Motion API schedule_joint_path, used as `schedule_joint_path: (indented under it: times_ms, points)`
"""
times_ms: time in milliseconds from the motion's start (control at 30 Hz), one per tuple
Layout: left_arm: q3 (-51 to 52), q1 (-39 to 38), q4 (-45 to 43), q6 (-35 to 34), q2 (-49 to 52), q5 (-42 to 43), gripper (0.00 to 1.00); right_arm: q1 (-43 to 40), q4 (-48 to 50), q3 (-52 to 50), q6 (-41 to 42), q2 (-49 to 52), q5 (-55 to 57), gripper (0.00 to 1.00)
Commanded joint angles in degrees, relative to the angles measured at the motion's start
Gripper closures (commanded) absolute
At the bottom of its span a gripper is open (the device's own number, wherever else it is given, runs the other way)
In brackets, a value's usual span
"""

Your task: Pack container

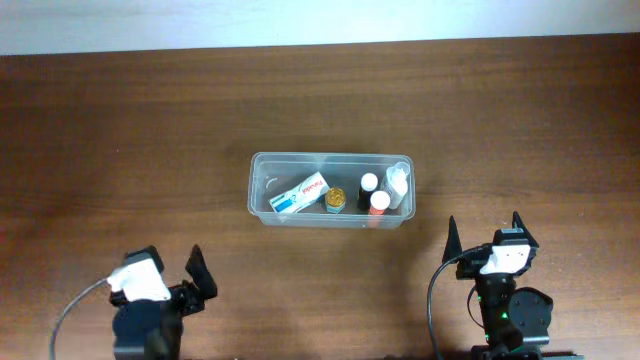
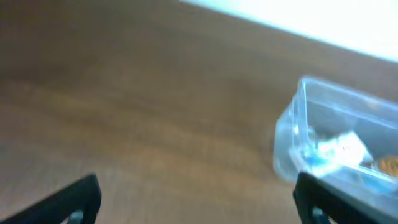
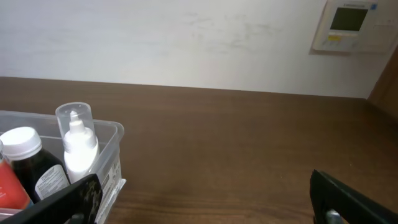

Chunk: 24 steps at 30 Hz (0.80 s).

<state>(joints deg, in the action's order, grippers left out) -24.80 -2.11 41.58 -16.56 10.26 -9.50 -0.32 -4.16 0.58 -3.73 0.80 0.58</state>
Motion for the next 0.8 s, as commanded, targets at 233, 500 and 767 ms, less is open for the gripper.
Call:
schedule_joint_path:
  times_ms: [233, 500, 767]
  points:
    - [24.2, 0.4, -38.8, 6.0, -10.0, -1.7, 0.01, 0.3, -0.4, -0.3, -0.3, -0.4, 0.1, 0.02]
    - [24.2, 0.4, -37.9, 5.9, -10.0, -0.9, 0.01, 0.3, -0.4, -0.3, -0.3, -0.4, 0.1, 0.02]
    - [24.2, 0.4, -37.9, 5.9, -10.0, -0.9, 0.01, 0.3, -0.4, -0.3, -0.3, -0.4, 0.1, 0.02]
